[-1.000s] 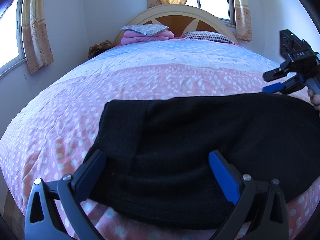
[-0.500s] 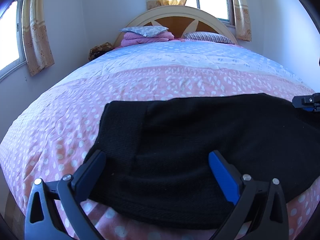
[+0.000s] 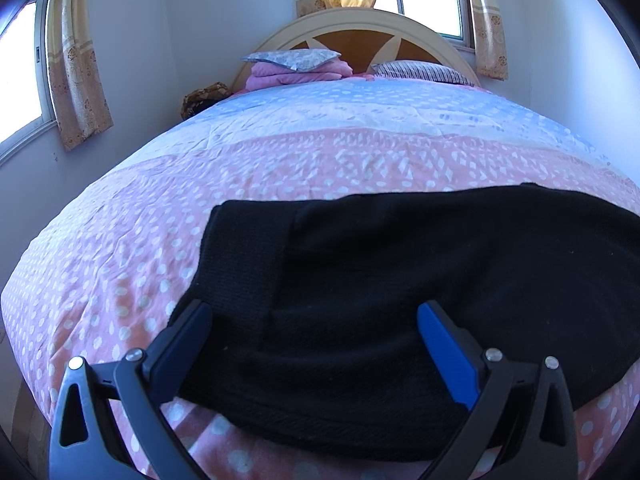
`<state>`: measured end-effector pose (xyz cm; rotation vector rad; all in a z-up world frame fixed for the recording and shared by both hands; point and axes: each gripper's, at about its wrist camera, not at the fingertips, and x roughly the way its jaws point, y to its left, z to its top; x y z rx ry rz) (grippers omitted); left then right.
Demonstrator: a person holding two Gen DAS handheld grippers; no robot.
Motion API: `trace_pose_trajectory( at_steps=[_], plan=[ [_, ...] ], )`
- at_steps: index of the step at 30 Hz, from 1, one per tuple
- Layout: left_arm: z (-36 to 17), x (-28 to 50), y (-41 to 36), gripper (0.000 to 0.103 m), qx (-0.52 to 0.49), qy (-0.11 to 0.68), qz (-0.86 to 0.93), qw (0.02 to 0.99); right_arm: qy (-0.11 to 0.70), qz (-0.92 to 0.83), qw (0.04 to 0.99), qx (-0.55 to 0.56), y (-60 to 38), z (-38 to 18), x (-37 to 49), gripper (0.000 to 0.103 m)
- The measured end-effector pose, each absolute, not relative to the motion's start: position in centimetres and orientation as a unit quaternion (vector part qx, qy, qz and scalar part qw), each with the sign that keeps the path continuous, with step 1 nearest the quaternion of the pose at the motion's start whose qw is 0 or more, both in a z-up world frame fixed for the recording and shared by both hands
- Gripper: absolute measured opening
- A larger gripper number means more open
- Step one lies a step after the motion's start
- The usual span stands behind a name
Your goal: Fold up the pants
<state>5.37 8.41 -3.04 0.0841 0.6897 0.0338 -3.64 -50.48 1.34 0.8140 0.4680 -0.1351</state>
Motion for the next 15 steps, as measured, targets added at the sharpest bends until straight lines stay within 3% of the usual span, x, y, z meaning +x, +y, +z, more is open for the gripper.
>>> trace_pose_trajectory(
  at_steps=[6, 11, 15],
  plan=[
    [-3.1, 5.4, 8.2, 0.103, 0.042, 0.338, 0.018, 0.94, 0.222, -0.255, 0.857, 0.388, -62.1, -0.9, -10.8, 0.06],
    [-3.1, 5.6, 8.2, 0.103, 0.043, 0.339, 0.021, 0.94, 0.252, -0.259, 0.828, 0.429, -67.0, -3.6, -11.1, 0.06],
    [-3.1, 5.6, 8.2, 0.103, 0.044, 0.339, 0.025, 0.939, 0.279, -0.242, 0.838, 0.401, -65.6, -3.0, -10.1, 0.06]
  ],
)
